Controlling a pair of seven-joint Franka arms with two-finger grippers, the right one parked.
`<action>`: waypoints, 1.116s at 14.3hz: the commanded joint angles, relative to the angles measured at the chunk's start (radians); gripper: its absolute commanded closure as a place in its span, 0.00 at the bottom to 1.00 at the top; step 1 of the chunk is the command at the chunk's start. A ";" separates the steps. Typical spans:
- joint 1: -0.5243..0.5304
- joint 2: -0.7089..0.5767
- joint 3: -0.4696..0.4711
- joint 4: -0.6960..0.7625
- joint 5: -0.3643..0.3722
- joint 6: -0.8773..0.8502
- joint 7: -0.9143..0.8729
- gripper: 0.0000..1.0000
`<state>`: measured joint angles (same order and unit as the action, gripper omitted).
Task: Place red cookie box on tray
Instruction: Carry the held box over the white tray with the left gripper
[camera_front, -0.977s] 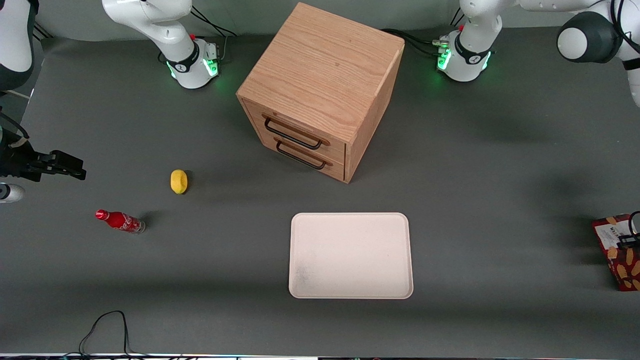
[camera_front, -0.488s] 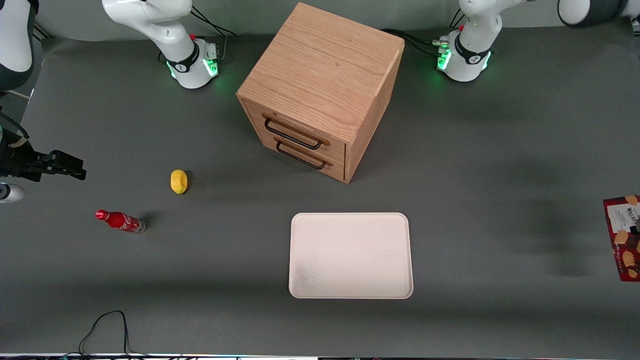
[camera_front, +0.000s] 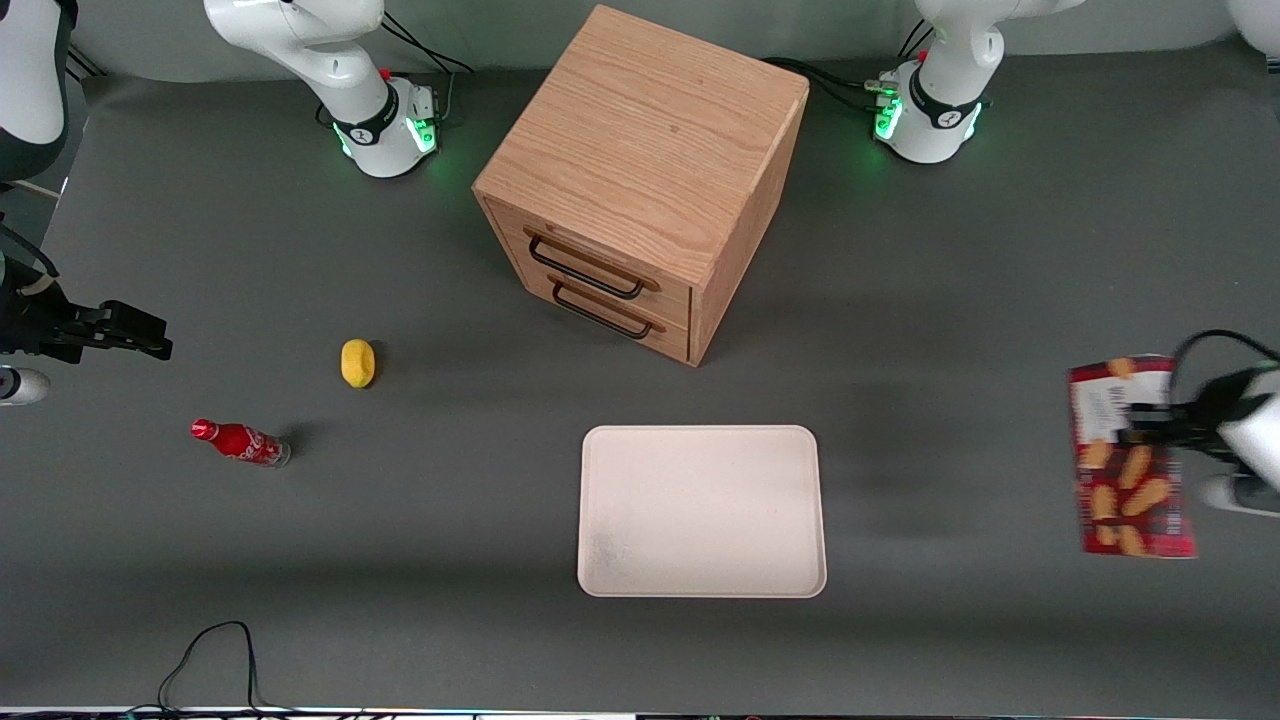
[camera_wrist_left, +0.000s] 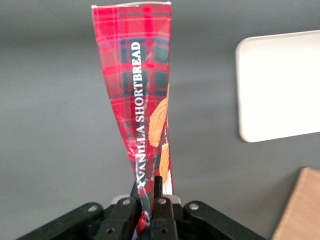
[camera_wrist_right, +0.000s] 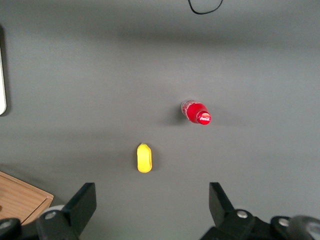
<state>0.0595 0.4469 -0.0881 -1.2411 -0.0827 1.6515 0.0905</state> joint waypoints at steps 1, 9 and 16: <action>-0.078 -0.010 -0.079 -0.037 0.064 0.030 -0.228 1.00; -0.248 0.225 -0.139 -0.046 0.222 0.384 -0.478 1.00; -0.294 0.300 -0.148 -0.164 0.302 0.594 -0.580 1.00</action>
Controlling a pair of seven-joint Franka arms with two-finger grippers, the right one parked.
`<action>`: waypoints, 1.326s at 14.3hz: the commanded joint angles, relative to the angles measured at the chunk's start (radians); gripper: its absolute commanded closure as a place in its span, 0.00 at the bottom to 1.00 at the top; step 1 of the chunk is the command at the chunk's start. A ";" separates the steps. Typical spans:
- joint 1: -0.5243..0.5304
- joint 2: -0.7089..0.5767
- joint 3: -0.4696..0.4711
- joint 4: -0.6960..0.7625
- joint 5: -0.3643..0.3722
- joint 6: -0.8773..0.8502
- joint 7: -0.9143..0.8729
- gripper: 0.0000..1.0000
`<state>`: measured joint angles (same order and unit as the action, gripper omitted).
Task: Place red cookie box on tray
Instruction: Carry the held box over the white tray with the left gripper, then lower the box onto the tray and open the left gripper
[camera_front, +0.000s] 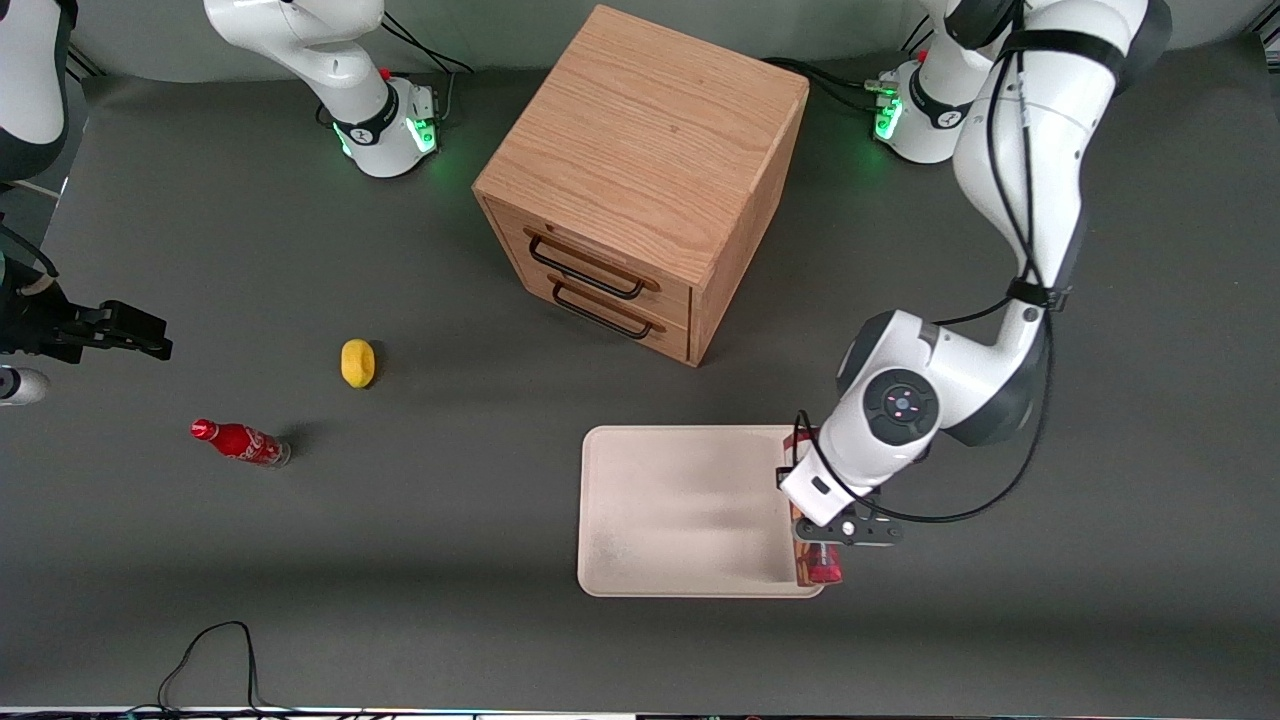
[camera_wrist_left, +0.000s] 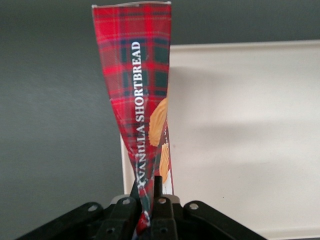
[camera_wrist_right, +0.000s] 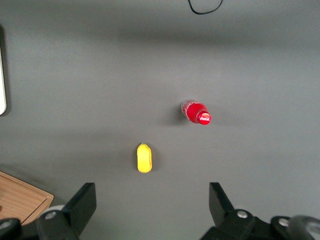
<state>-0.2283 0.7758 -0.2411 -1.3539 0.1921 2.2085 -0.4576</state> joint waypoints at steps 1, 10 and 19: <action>-0.009 -0.024 0.003 -0.056 0.035 0.040 -0.032 1.00; 0.000 -0.056 0.003 -0.053 0.093 0.034 -0.036 0.00; 0.131 -0.419 0.077 -0.074 -0.057 -0.387 0.063 0.00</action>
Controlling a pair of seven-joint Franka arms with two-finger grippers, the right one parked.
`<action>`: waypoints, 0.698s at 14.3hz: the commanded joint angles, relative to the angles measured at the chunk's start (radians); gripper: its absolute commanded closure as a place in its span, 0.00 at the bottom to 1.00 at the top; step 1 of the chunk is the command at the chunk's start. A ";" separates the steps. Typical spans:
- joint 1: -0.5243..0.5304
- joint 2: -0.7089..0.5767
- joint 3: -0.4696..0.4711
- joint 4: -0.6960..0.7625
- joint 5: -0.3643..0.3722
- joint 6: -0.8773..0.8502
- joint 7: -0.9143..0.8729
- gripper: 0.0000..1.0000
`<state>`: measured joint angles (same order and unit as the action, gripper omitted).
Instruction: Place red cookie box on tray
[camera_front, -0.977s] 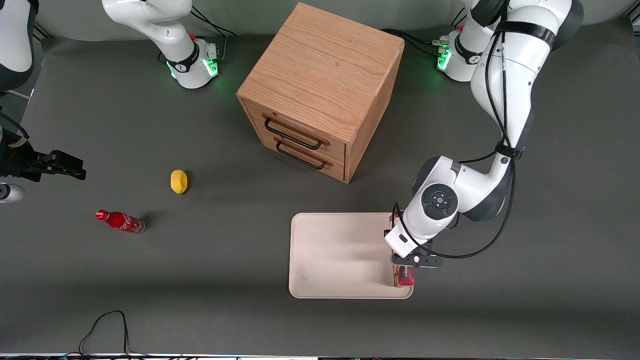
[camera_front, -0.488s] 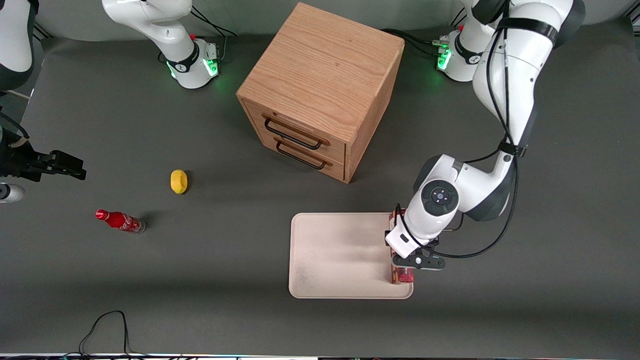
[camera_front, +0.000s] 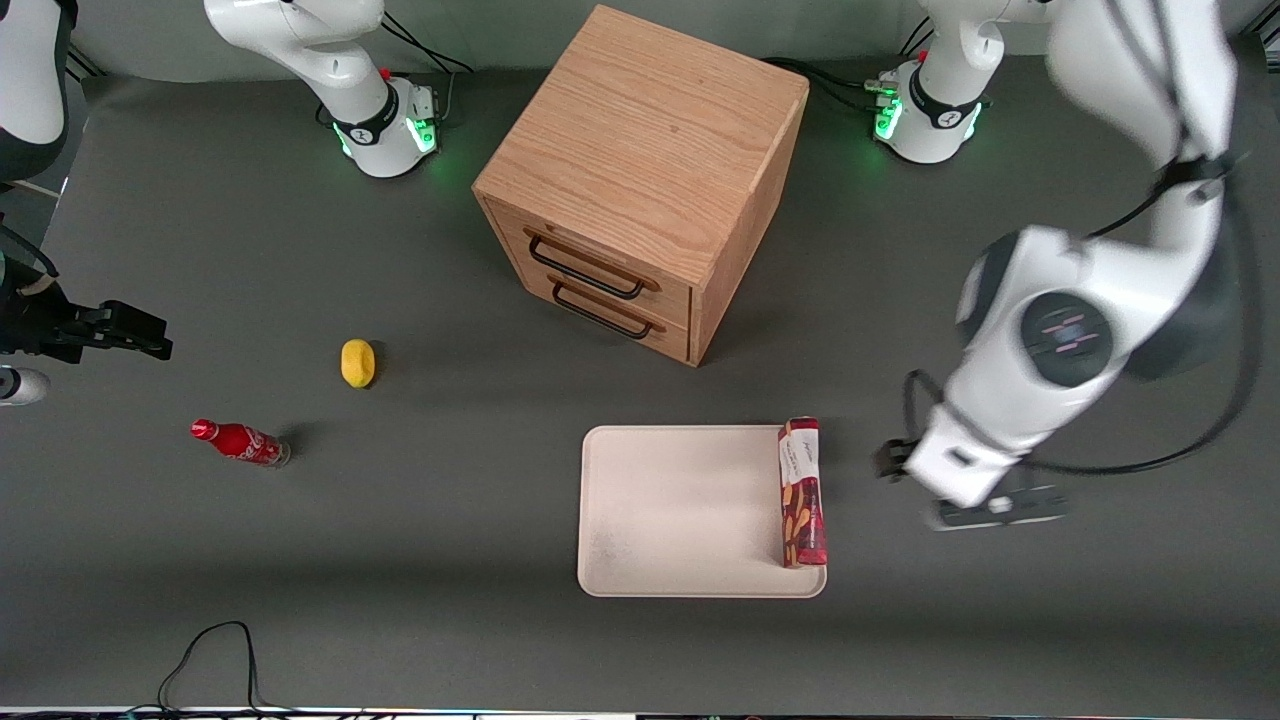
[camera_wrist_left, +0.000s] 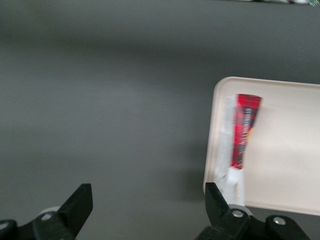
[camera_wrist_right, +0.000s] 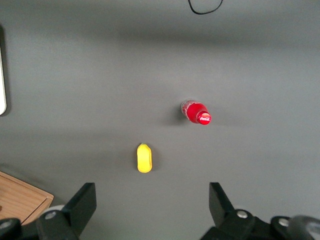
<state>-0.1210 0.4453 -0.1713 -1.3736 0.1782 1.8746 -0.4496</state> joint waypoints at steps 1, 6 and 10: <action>0.044 -0.133 0.009 -0.074 -0.045 -0.090 0.108 0.00; 0.176 -0.361 0.010 -0.252 -0.207 -0.127 0.250 0.00; 0.213 -0.437 0.029 -0.271 -0.220 -0.224 0.331 0.00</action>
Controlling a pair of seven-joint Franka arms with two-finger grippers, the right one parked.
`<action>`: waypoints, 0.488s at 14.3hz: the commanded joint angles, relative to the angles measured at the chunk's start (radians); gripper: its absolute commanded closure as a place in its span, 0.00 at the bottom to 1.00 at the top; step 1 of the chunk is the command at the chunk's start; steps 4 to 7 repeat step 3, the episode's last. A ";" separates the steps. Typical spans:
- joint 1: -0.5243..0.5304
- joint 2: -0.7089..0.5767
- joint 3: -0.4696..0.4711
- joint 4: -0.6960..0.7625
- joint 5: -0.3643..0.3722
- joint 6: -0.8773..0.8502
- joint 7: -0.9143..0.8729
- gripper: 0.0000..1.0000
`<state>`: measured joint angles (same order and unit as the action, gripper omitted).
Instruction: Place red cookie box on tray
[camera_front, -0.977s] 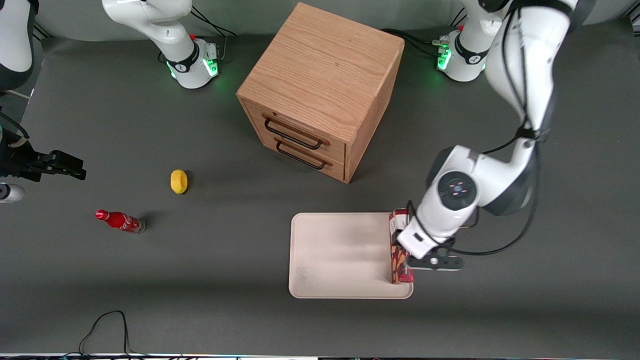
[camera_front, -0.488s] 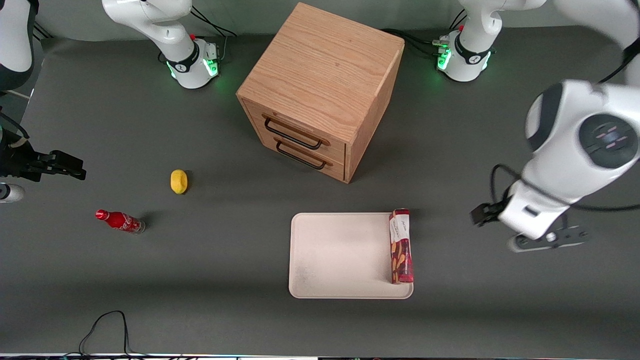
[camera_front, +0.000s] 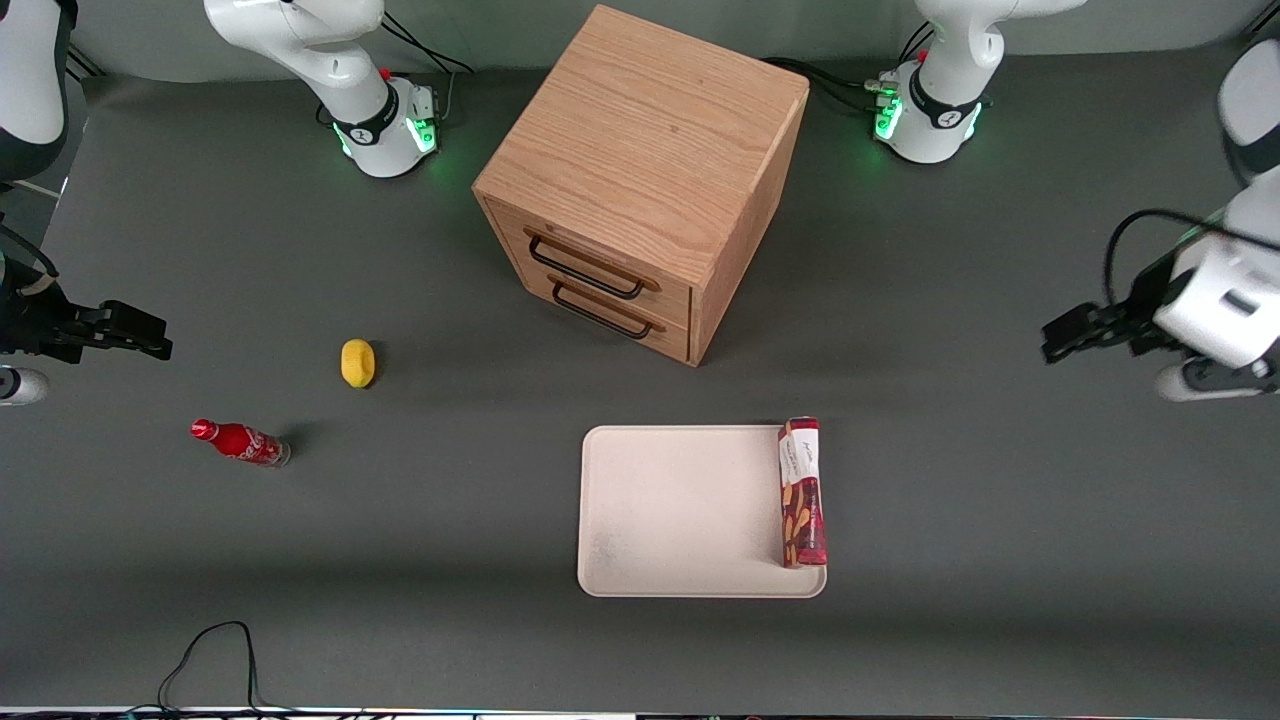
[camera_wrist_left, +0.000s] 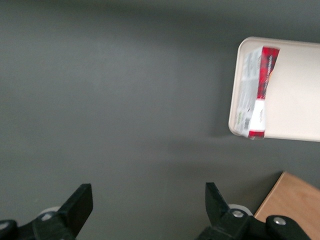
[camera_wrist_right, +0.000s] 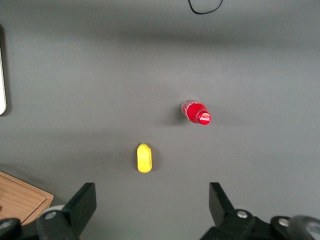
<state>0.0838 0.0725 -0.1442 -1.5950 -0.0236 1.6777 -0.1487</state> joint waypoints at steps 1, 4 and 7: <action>0.013 -0.075 0.002 -0.049 -0.016 -0.044 0.050 0.00; 0.013 -0.085 0.002 -0.049 -0.016 -0.069 0.070 0.00; 0.013 -0.085 0.002 -0.049 -0.016 -0.069 0.070 0.00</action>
